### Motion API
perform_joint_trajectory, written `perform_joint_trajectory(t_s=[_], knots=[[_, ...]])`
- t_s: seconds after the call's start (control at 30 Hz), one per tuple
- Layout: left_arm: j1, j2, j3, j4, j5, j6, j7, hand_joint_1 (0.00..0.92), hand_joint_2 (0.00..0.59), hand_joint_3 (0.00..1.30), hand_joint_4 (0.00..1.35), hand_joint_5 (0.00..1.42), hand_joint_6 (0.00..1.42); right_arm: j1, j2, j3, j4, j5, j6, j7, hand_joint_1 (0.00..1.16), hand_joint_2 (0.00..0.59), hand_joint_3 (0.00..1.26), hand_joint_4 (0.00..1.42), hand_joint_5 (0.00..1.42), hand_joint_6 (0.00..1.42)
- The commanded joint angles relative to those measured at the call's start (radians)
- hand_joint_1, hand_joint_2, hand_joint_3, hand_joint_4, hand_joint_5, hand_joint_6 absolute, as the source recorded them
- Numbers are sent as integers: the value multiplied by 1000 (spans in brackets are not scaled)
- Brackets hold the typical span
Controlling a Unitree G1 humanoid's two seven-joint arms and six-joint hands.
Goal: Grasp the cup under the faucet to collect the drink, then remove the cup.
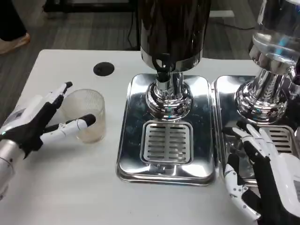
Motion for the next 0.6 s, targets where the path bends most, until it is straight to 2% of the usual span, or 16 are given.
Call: perform_joint_trajectory(t_s=[0.03, 0.23, 0.47, 0.6], knots=[[-5, 5, -13, 19, 17, 1, 15, 0, 4, 0, 0, 2, 105, 0, 2, 4, -16, -4, 4, 3, 422, 586, 276, 119, 73, 258], [-11, 5, -29, 35, 23, 10, 23, 0, 5, 0, 0, 2, 106, -3, 1, 9, -13, -1, 3, 6, 422, 586, 280, 119, 73, 260], [-24, -19, -52, 40, 50, 13, 55, 2, 10, 0, 0, 2, 106, -6, 0, 8, -11, 7, -1, 8, 421, 586, 281, 119, 73, 277], [-28, -26, -60, 41, 62, 12, 83, 54, 30, 0, 0, 22, 106, -4, 1, 8, -10, 12, -2, 8, 421, 586, 281, 119, 73, 288]])
